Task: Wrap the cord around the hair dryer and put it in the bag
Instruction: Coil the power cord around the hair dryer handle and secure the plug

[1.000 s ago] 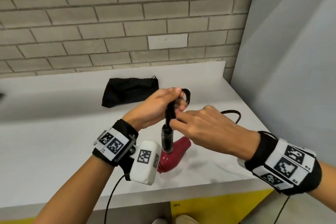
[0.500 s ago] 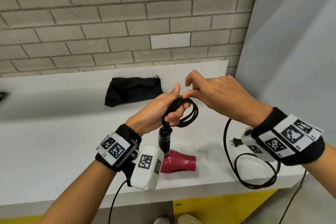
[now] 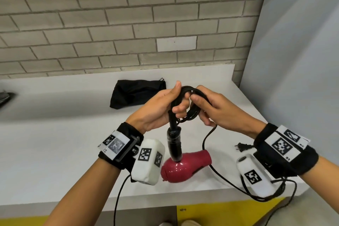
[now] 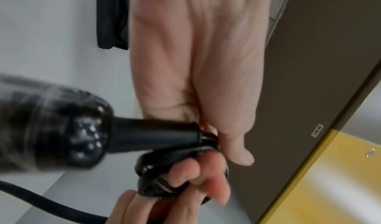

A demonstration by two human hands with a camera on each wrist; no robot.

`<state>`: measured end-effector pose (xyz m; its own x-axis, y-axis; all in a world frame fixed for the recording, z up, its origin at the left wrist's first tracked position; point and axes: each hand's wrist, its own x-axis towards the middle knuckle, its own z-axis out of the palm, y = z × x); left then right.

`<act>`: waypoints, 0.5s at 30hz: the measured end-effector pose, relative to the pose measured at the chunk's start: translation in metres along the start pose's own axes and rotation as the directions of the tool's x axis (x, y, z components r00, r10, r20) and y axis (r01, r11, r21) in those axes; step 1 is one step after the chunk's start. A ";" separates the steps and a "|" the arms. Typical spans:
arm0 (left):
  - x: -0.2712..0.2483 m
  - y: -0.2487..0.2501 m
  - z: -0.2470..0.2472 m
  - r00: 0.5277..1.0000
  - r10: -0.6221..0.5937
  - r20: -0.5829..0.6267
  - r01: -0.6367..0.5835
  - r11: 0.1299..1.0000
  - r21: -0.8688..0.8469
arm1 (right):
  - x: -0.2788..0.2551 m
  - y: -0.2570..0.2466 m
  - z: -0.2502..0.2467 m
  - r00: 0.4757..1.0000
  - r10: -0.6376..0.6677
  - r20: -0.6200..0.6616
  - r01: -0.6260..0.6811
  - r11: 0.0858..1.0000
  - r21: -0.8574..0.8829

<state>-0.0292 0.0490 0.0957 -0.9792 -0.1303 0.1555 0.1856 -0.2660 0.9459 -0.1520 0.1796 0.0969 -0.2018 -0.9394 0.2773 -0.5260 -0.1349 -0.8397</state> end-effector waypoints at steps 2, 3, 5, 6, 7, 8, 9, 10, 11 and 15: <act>-0.004 -0.006 -0.003 0.999 0.053 -0.013 -0.052 0.998 0.025 | 0.001 -0.001 0.002 1.000 -0.001 -0.009 0.001 0.999 0.040; -0.006 -0.010 -0.004 0.996 0.088 -0.014 -0.086 0.993 0.078 | 0.002 -0.003 0.002 1.000 0.016 -0.025 -0.014 0.997 0.077; -0.008 -0.017 -0.005 0.992 0.127 -0.025 -0.122 0.982 0.142 | 0.003 -0.006 0.001 0.996 0.062 -0.057 -0.054 0.991 0.124; -0.008 -0.019 -0.004 0.990 0.130 -0.052 -0.121 0.982 0.144 | 0.004 -0.006 0.001 0.995 0.077 -0.067 -0.069 0.991 0.112; -0.007 -0.019 -0.004 0.989 0.132 -0.069 -0.121 0.982 0.144 | 0.005 -0.006 0.000 0.994 0.084 -0.074 -0.078 0.994 0.079; -0.007 -0.018 -0.004 0.989 0.133 -0.071 -0.122 0.982 0.142 | 0.005 -0.005 0.000 0.993 0.089 -0.078 -0.086 0.996 0.035; -0.006 -0.017 -0.005 0.989 0.132 -0.070 -0.121 0.983 0.139 | 0.005 -0.004 0.001 0.992 0.091 -0.082 -0.093 0.996 -0.016; -0.005 -0.017 -0.006 0.989 0.135 -0.068 -0.125 0.983 0.135 | 0.005 -0.004 0.001 0.992 0.095 -0.084 -0.101 0.993 -0.068; -0.004 -0.016 -0.008 0.988 0.139 -0.072 -0.128 0.983 0.131 | 0.005 -0.004 0.002 0.991 0.098 -0.092 -0.108 0.987 -0.117; 0.001 -0.020 -0.008 0.978 0.161 -0.131 -0.144 0.981 0.133 | 0.003 -0.001 0.010 0.977 0.137 -0.161 -0.174 0.954 -0.246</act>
<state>-0.0334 0.0468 0.0750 -0.9173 -0.2952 0.2673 0.3119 -0.1152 0.9431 -0.1437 0.1740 0.0937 -0.4022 -0.8860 0.2306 -0.6694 0.1128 -0.7343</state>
